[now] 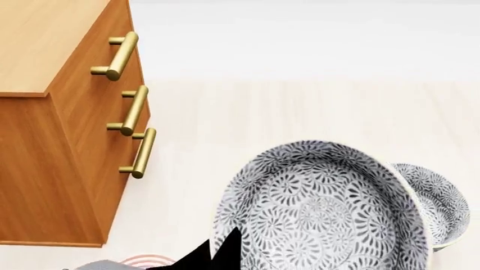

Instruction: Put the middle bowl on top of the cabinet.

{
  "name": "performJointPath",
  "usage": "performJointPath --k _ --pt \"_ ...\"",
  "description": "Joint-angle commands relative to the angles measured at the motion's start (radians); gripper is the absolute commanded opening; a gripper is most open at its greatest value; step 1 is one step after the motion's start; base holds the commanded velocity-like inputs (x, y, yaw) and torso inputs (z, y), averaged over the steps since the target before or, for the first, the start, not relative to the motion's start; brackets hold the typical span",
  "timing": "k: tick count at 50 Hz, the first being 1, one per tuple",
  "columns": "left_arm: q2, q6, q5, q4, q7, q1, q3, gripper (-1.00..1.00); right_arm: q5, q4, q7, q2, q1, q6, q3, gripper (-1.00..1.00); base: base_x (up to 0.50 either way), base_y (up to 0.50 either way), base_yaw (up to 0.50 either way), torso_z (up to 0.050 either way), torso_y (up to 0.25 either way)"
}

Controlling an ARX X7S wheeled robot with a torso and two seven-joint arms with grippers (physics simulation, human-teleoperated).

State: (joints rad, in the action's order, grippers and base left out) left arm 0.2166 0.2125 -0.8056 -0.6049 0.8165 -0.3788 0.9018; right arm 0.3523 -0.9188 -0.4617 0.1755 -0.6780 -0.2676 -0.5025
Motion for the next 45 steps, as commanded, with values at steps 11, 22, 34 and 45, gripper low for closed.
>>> performJointPath --k 11,22,34,45 --pt "0.029 0.204 -0.195 -0.341 0.240 -0.306 -0.104 -1.00 -0.002 0.002 -0.002 -0.006 -0.006 -0.015 0.001 1.00 0.00 0.00 0.00 0.040 0.231" --pt "0.102 0.294 -0.480 -0.400 0.454 -0.609 -0.222 -1.00 -0.030 -0.009 -0.013 -0.014 0.001 -0.005 0.025 1.00 0.00 0.00 0.00 0.022 0.120" --pt "0.146 0.224 -0.809 -0.324 0.674 -0.879 -0.347 -1.00 -0.079 -0.036 -0.033 -0.020 0.021 0.038 0.072 1.00 0.00 0.00 0.00 0.000 0.000" --pt "0.278 0.002 -0.845 -0.052 0.754 -0.997 -0.324 -1.00 -0.114 -0.045 -0.053 -0.015 0.055 0.080 0.107 1.00 0.00 0.00 0.00 0.000 0.000"
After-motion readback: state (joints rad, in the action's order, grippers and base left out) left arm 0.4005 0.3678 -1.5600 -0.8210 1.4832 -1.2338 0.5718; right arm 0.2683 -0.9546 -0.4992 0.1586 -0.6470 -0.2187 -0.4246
